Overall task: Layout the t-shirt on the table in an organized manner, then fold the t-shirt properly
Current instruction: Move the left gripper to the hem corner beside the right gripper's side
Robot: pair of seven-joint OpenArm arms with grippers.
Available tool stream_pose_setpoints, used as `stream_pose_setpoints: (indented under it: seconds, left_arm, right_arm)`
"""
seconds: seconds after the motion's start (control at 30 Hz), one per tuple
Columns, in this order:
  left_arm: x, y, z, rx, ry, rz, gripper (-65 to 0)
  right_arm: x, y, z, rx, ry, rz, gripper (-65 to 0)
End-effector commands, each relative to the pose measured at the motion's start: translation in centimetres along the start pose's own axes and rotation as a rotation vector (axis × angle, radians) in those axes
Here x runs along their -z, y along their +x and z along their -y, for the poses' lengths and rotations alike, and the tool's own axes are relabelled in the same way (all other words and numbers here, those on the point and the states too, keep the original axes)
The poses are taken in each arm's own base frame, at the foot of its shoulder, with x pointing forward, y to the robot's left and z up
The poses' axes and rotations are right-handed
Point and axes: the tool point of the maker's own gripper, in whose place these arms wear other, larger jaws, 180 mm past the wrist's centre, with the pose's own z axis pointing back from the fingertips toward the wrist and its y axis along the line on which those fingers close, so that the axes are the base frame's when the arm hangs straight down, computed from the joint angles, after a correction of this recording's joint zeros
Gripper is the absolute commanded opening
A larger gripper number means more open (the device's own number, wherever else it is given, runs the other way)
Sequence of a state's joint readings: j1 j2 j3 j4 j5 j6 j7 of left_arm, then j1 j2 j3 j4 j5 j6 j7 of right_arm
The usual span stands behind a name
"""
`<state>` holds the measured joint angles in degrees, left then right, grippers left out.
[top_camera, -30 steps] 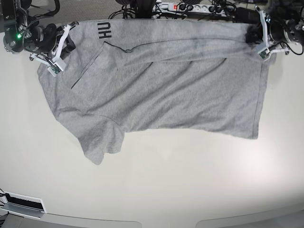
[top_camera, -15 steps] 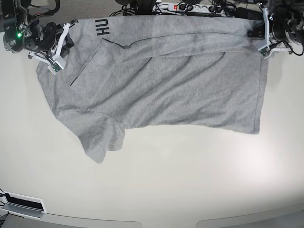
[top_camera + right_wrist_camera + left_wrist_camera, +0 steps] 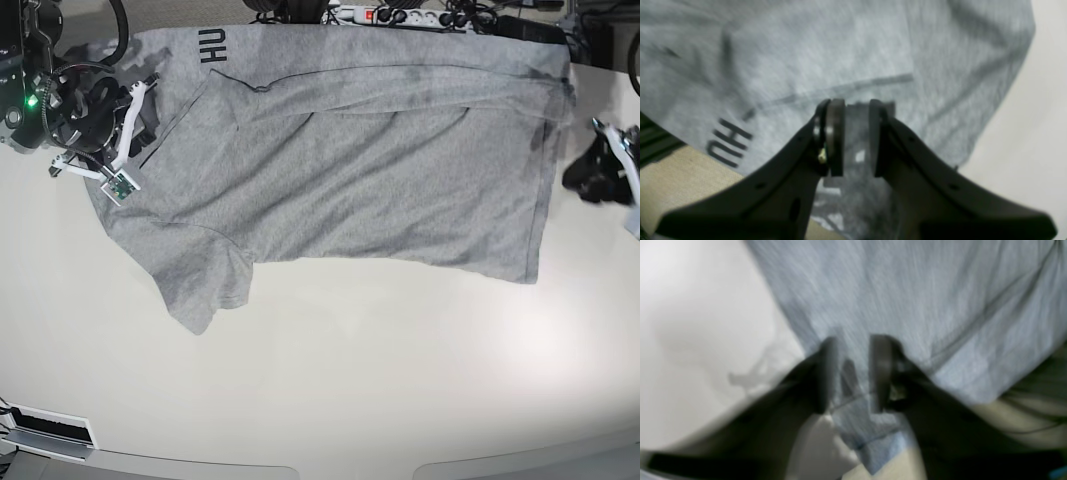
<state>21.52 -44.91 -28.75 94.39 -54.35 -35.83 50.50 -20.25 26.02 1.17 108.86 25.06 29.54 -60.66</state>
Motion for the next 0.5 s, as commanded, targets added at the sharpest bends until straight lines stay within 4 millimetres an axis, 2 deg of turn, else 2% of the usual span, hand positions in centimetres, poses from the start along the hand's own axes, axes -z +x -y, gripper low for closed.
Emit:
stream_pose_setpoints:
  seconds: [0.0,0.07,0.2,0.33,0.47]
  left_arm:
    - [-1.2,2.6,-1.7,-0.007,0.046,0.085,-32.5]
    - [-2.2,4.0,-4.2,-0.059,0.111,0.160,-32.1]
    - [-2.3,4.6,-7.7,-0.183,0.111,0.244,-32.1]
    - [-1.5,4.8,-10.8,-0.288,0.102,0.299,-32.1]
    - [0.4,5.0,-13.0,-0.389,0.093,0.303,-32.1]
  right_arm:
    - [-0.6,1.1,0.7,-0.010,-0.018,0.040,-49.5]
    - [-0.6,1.3,0.6,-0.006,-0.012,0.046,-49.5]
    - [-0.6,1.7,-0.1,0.013,0.027,0.071,-49.5]
    - [-0.7,2.2,-0.8,0.033,0.067,0.097,-49.5]
    - [-0.7,2.6,-1.3,0.047,0.097,0.117,-49.5]
